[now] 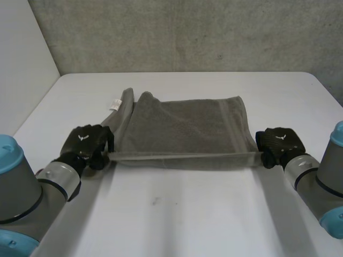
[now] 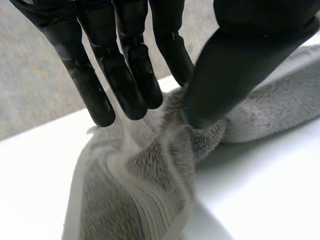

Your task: Fold the towel.

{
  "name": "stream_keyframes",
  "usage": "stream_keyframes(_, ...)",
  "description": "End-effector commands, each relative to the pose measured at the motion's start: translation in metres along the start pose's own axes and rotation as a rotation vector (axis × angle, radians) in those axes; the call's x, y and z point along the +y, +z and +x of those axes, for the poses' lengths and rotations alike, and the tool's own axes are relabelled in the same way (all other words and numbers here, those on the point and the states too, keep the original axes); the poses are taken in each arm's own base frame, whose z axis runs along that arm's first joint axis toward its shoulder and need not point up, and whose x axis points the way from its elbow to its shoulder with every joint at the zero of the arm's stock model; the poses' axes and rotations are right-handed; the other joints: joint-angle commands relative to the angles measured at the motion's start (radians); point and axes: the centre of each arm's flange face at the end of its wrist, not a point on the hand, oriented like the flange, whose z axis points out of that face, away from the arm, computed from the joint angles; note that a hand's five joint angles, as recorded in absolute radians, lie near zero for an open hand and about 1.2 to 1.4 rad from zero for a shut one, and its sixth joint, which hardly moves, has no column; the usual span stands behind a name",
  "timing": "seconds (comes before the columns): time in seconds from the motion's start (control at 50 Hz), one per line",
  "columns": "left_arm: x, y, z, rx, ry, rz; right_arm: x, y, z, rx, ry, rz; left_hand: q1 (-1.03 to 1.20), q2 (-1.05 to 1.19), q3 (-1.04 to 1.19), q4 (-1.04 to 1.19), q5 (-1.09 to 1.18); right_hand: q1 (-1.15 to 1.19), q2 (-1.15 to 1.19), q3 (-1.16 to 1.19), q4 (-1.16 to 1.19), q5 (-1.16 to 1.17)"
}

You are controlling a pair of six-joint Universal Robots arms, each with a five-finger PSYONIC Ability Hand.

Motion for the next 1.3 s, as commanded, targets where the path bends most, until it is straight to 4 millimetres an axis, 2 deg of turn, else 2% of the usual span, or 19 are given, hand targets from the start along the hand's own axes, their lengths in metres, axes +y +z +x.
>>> stream_keyframes(0.02, 0.021, 0.003, 0.002, 0.011, -0.008, -0.071, -0.007, -0.004, 0.005, 0.025, -0.005, 0.054, -0.136, -0.140, -0.141, -0.140, -0.138, 0.055, 0.063, 0.060, 0.055, 0.053)
stream_keyframes(0.18, 0.031, 0.007, 0.002, 0.011, -0.012, -0.093, -0.009, -0.005, 0.005, 0.024, -0.008, 0.056, -0.268, -0.272, -0.273, -0.272, -0.270, 0.055, 0.063, 0.060, 0.055, 0.053)
stream_keyframes(0.38, 0.028, 0.009, 0.008, 0.027, -0.005, -0.056, -0.019, -0.010, 0.015, 0.062, -0.003, 0.084, -0.348, -0.352, -0.353, -0.352, -0.349, 0.055, 0.063, 0.060, 0.055, 0.053)
stream_keyframes(0.5, 0.025, 0.012, 0.024, 0.074, 0.013, 0.000, -0.026, -0.015, 0.019, 0.081, 0.009, 0.104, -0.362, -0.366, -0.367, -0.366, -0.364, 0.055, 0.063, 0.060, 0.055, 0.053)
stream_keyframes(0.62, 0.026, 0.007, 0.042, 0.129, 0.029, 0.008, -0.044, -0.020, 0.025, 0.086, 0.129, 0.164, -0.477, -0.481, -0.482, -0.481, -0.478, 0.055, 0.063, 0.060, 0.055, 0.053)
stream_keyframes(0.74, 0.023, 0.005, 0.052, 0.160, 0.038, 0.023, -0.051, -0.024, 0.026, 0.075, 0.184, 0.159, -0.562, -0.566, -0.567, -0.566, -0.563, 0.055, 0.063, 0.060, 0.055, 0.053)
stream_keyframes(0.96, 0.029, 0.014, 0.065, 0.196, 0.048, 0.012, -0.065, -0.030, 0.030, 0.080, 0.200, 0.183, -0.577, -0.581, -0.582, -0.581, -0.578, 0.055, 0.063, 0.060, 0.055, 0.053)
stream_keyframes(1.16, 0.034, 0.015, 0.067, 0.198, 0.047, 0.004, -0.076, -0.031, 0.034, 0.081, 0.263, 0.214, -0.577, -0.581, -0.582, -0.581, -0.578, 0.055, 0.063, 0.060, 0.055, 0.053)
stream_keyframes(1.3, 0.037, 0.032, 0.064, 0.157, 0.051, 0.013, -0.077, -0.033, 0.035, 0.082, 0.265, 0.214, -0.507, -0.510, -0.512, -0.511, -0.508, 0.055, 0.063, 0.060, 0.055, 0.053)
